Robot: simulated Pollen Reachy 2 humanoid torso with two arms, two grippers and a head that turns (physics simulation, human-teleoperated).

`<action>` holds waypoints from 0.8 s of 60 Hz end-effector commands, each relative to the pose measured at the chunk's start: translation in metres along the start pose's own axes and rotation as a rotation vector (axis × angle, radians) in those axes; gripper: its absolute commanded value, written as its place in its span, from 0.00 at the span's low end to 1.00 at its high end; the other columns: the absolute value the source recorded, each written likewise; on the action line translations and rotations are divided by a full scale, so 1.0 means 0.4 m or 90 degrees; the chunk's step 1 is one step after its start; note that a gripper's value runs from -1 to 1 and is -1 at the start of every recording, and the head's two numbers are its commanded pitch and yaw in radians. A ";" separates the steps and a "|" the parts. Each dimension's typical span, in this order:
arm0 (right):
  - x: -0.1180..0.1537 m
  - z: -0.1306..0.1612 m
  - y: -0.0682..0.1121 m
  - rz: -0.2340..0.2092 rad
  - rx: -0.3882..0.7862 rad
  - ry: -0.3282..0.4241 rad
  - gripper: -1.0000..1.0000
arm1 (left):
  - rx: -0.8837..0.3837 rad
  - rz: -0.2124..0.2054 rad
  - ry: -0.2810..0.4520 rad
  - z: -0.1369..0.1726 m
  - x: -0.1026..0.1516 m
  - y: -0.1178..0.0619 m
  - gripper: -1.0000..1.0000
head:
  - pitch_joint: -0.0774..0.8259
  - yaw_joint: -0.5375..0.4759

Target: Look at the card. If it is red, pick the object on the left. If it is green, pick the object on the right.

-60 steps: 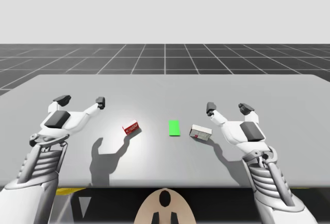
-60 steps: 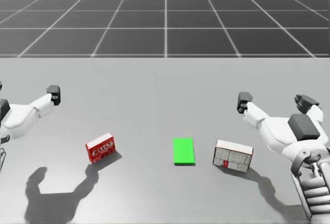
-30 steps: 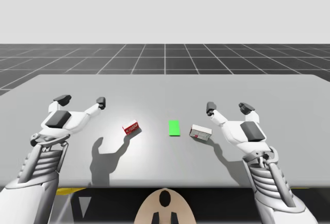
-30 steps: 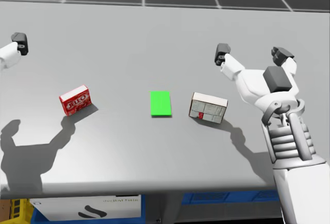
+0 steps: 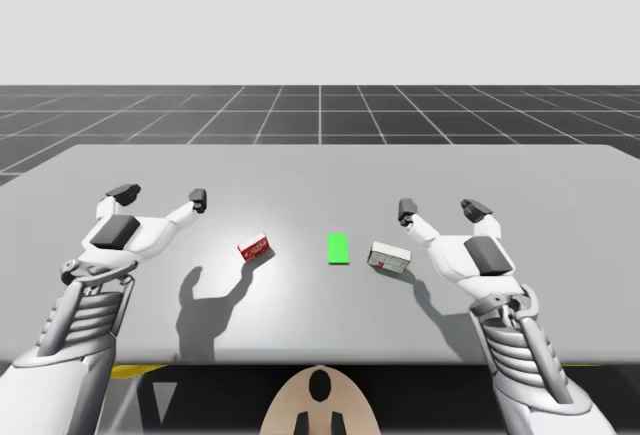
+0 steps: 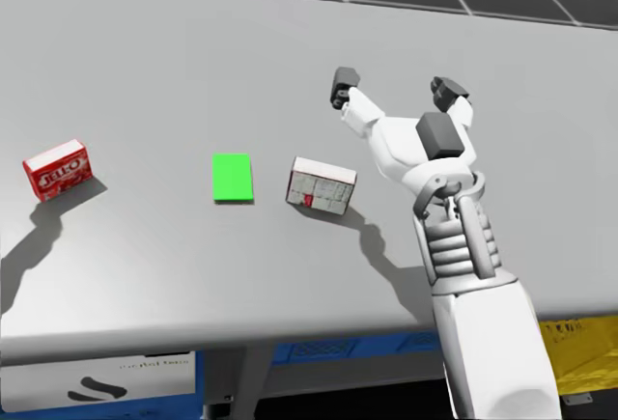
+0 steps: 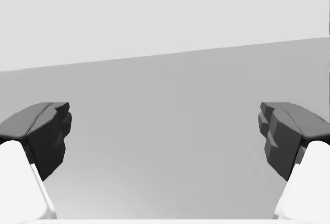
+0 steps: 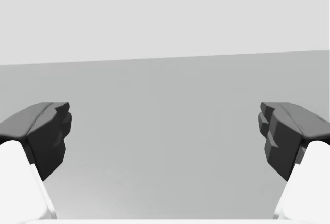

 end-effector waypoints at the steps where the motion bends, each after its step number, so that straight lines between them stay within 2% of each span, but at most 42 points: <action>1: -0.007 0.002 0.015 -0.013 0.003 0.003 0.00 | -0.004 -0.001 0.000 0.000 -0.001 -0.002 0.00 | 0.88 0.25; 8: -0.008 0.005 0.024 -0.015 0.006 0.004 0.00 | -0.004 -0.004 0.002 0.001 -0.005 -0.004 0.00 | 0.88 0.24; 11: -0.004 0.014 0.034 -0.032 0.009 0.014 0.00 | -0.002 -0.003 0.004 0.001 -0.008 -0.004 0.00 | 0.86 0.24; 20: 0.006 0.081 0.072 -0.026 -0.021 0.039 0.00 | 0.006 0.002 0.014 -0.005 -0.017 -0.001 0.00 | 0.85 0.25; 26: -0.011 0.135 0.103 -0.018 -0.023 0.054 0.00 | 0.008 0.003 0.016 -0.004 -0.017 -0.005 0.00 | 0.85 0.24; 29: -0.035 0.167 0.128 -0.016 -0.018 0.065 0.00 | 0.008 0.002 0.015 -0.005 -0.017 -0.007 0.00 | 0.85 0.24; 32: -0.068 0.190 0.144 -0.004 -0.012 0.050 0.00 | 0.007 0.001 0.014 -0.005 -0.017 -0.009 0.00 | 0.85 0.25; 33: -0.086 0.199 0.156 -0.025 -0.011 0.054 0.00 | 0.007 0.001 0.014 -0.005 -0.017 -0.010 0.00 | 0.85 0.25; 38: -0.138 0.233 0.190 -0.020 -0.005 0.073 0.00 | 0.008 -0.001 0.013 -0.007 -0.017 -0.009 0.00 | 0.85 0.25; 48: -0.188 0.255 0.221 -0.004 -0.006 0.074 0.00 | 0.010 -0.001 0.015 -0.007 -0.019 -0.011 0.00 | 0.85 0.25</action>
